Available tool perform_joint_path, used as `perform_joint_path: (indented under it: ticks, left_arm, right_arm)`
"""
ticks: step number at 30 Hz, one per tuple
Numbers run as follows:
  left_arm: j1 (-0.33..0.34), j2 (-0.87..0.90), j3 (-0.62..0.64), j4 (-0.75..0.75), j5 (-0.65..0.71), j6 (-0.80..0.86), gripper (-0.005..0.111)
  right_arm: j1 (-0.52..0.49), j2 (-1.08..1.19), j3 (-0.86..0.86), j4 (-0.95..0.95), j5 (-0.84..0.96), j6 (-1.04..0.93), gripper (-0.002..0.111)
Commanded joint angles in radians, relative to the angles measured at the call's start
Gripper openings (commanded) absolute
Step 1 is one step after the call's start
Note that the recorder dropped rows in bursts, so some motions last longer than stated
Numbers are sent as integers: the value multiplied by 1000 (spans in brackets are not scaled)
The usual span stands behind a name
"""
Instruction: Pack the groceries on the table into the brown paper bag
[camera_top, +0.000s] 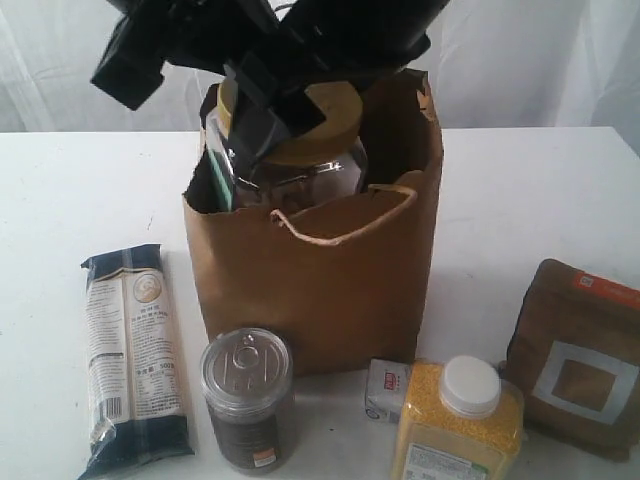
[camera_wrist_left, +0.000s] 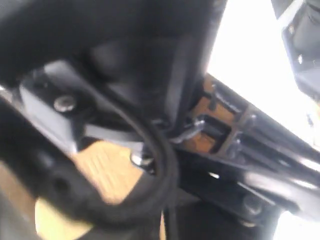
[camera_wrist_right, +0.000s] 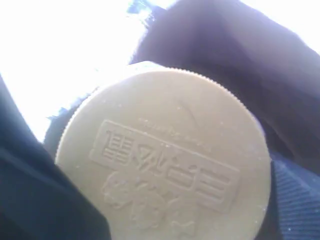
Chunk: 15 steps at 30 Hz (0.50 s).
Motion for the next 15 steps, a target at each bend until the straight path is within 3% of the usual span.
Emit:
perform_joint_path:
  ticks: [1,8,9,11,13,14,15]
  left_arm:
    - [-2,-6,61,85,53,-88,0]
    - [-2,-73,68,119,-19,-88,0]
    - [-2,-77,68,144,-19,-88,0]
    - [-2,-81,68,145,-30,-95,0]
    - [-2,-88,68,150,-32,-98,0]
    - [-2,-89,68,150,-34,-100,0]
    - [-2,-90,68,150,-32,-105,0]
  right_arm:
    - [22,-25,-9,37,-23,-40,89]
    - [24,-21,-9,-175,-23,78,89]
    - [22,-19,13,-275,-38,265,89]
    - [32,11,19,-178,-23,-7,86]
    - [29,36,47,-239,-23,219,82]
    - [31,48,48,-214,-23,28,78]
    - [31,58,57,-232,-23,46,76]
